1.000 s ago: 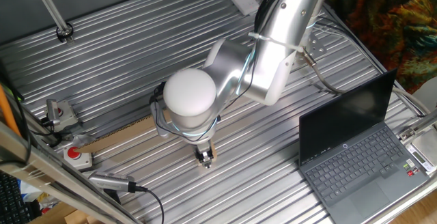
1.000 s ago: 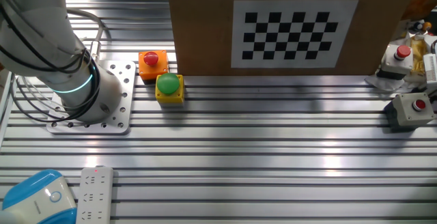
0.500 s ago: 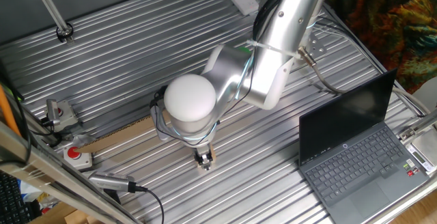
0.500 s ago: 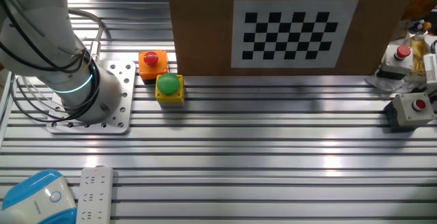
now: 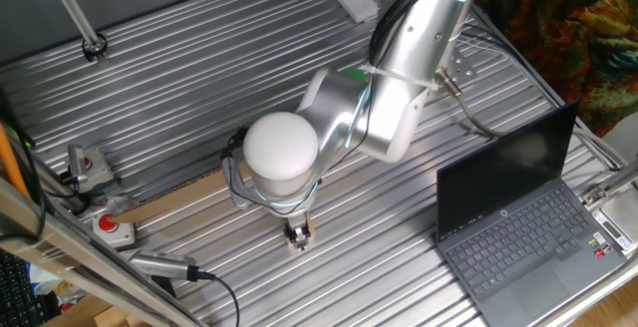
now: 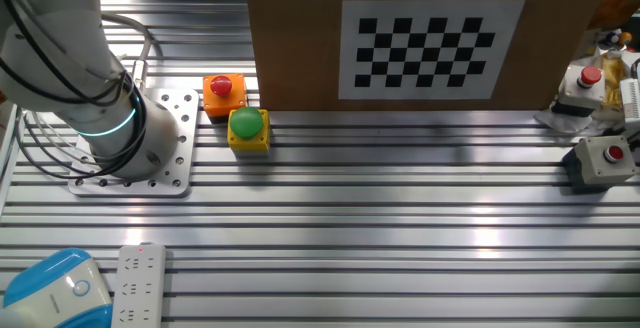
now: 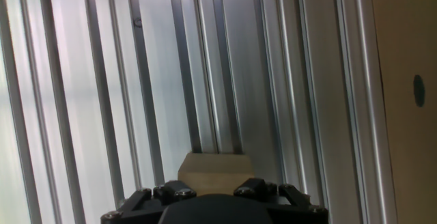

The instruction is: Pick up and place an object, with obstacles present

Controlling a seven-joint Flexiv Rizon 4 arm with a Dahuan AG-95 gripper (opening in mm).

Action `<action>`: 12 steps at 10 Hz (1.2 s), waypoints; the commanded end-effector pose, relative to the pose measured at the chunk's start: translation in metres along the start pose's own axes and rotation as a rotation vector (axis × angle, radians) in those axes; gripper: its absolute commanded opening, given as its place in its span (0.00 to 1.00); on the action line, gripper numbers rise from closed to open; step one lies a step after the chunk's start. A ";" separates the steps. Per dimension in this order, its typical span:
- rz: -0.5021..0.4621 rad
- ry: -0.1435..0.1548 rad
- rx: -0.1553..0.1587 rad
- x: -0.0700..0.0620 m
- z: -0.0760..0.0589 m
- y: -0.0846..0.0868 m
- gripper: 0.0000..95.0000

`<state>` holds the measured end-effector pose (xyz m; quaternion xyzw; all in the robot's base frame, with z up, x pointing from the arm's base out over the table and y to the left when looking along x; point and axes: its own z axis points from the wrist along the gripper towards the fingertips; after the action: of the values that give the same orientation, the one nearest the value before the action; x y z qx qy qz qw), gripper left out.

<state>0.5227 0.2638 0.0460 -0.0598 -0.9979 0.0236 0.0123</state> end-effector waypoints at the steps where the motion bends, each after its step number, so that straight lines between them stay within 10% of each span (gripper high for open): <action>1: 0.012 0.015 -0.030 0.001 -0.001 -0.001 0.00; 4: -0.034 0.030 -0.021 0.001 0.000 -0.002 0.20; 7: -0.065 0.056 -0.021 0.002 0.000 -0.002 0.80; 12: -0.078 0.066 -0.025 0.002 -0.001 -0.002 1.00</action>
<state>0.5215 0.2628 0.0468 -0.0217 -0.9987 0.0087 0.0455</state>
